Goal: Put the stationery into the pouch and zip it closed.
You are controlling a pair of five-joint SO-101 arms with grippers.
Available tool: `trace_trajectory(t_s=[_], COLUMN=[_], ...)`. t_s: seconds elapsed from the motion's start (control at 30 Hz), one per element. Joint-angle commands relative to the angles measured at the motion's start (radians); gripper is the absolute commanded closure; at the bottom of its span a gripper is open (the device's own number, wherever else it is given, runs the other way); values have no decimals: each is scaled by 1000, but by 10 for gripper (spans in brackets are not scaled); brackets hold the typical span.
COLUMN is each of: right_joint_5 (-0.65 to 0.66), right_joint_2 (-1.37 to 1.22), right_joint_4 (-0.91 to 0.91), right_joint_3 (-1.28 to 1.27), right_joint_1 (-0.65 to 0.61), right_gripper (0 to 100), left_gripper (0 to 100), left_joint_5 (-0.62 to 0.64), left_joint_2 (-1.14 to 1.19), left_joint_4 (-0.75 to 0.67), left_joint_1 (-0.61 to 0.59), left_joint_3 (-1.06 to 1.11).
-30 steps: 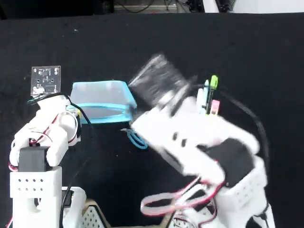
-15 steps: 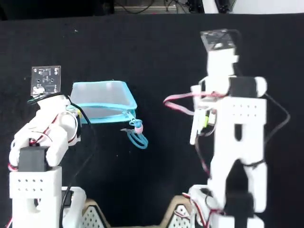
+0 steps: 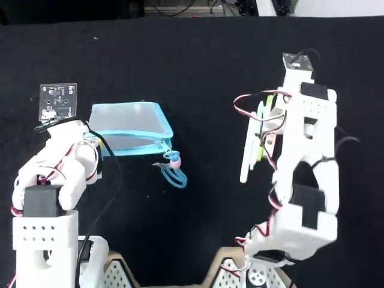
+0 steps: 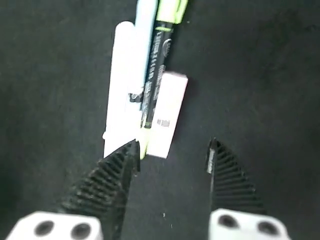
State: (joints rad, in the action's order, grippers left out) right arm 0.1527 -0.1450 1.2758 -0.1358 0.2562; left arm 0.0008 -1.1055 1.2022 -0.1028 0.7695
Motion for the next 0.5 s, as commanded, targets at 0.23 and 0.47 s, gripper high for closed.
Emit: trace_trajectory(t_s=[0.23,0.47], right_joint_5=[-9,-2], right_joint_2=[-216,-341], right_joint_4=[-49,51], right_joint_3=[151,298], right_joint_1=[25,81], right_gripper=[797,846], left_gripper=[967,967], left_joint_5=[6,6], left_joint_2=[-15,-15], left_joint_4=[3,3], left_joint_1=[10,7], left_joint_3=[-19,-19])
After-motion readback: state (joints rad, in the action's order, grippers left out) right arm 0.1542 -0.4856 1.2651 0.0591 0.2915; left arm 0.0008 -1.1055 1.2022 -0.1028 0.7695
